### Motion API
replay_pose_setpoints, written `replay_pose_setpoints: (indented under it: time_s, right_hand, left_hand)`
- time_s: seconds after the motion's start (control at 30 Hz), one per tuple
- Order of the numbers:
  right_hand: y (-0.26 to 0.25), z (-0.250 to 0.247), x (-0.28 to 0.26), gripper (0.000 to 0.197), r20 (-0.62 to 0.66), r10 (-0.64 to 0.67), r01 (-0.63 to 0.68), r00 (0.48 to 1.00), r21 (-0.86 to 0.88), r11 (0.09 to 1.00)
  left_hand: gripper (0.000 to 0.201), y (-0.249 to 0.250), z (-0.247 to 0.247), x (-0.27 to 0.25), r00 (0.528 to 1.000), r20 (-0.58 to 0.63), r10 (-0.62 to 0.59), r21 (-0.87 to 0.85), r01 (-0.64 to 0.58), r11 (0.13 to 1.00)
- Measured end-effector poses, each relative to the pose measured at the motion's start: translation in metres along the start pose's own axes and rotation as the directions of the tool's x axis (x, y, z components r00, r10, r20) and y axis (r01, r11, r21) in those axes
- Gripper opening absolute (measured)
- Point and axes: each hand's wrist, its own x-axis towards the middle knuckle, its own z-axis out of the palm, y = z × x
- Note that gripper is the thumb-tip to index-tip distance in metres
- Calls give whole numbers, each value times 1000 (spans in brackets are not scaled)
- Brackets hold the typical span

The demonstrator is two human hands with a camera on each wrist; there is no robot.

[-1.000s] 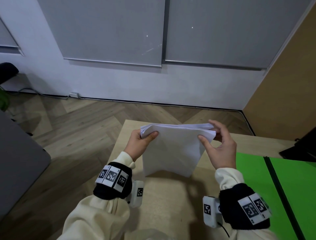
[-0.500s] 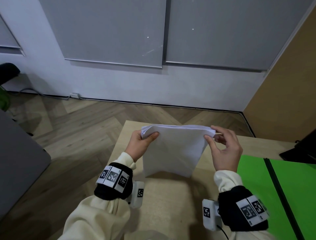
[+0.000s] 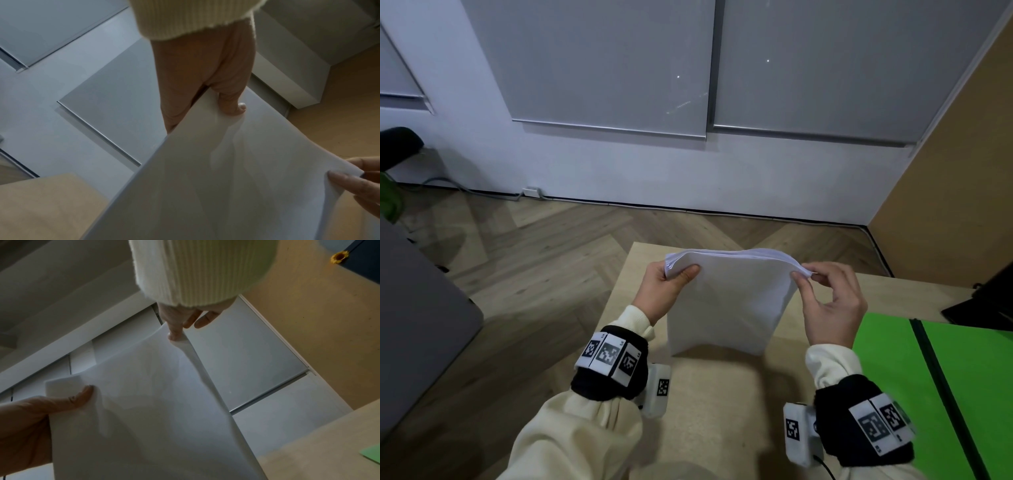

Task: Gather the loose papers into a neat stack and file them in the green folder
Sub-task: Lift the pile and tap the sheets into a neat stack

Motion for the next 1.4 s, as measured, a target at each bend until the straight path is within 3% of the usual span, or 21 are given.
replay_pose_setpoints:
  time_s: [0.17, 0.33, 0.43, 0.63, 0.87, 0.97, 1.1, 1.2, 1.3, 1.37, 1.4]
  right_hand:
    - [0, 1, -4, 8, -21, -73, 70, 997, -115, 991]
    - [-7, -6, 7, 13, 194, -53, 86, 979, -166, 982]
    - [-10, -9, 15, 13, 325, -85, 118, 942, -82, 990]
    - [-14, -12, 19, 15, 339, -126, 166, 932, -92, 982]
    - [-11, -19, 34, 17, 528, -113, 283, 841, -252, 925]
    - [-13, -20, 43, 29, 557, -83, 281, 827, -282, 917]
    - [-10, -19, 45, 26, 501, -14, 145, 865, -225, 964]
    - [-3, -13, 40, 26, 441, 163, -189, 883, 17, 982]
    - [8, -6, 24, 36, 554, 286, -458, 782, 199, 867]
    - [9, 4, 10, 41, 616, 365, -594, 698, 214, 776]
    - [7, 10, 5, 31, 610, 386, -611, 692, 211, 763]
  left_hand:
    - [11, -1, 0, -1, 1000, 2, -4, 2, 4, 1000]
    - [12, 1, -1, -1, 1000, 21, 2, 20, -3, 1000]
    - [16, 0, -3, 0, 999, 40, 11, 40, -12, 999]
    - [23, 0, -3, -1, 999, 30, 29, 54, -30, 998]
    - [17, 5, -6, 4, 995, 87, 54, 111, -63, 992]
    - [17, 7, -7, 7, 995, 84, 61, 116, -71, 991]
    - [19, 6, -7, 8, 994, 93, 56, 120, -67, 990]
    - [20, 9, -8, 7, 997, 66, 33, 33, -35, 999]
    - [52, 10, -4, 4, 999, -28, 40, -162, -44, 986]
    - [49, 10, 6, 0, 987, -152, 52, -152, -75, 986]
    - [45, 10, 12, -1, 979, -197, 61, -135, -88, 987]
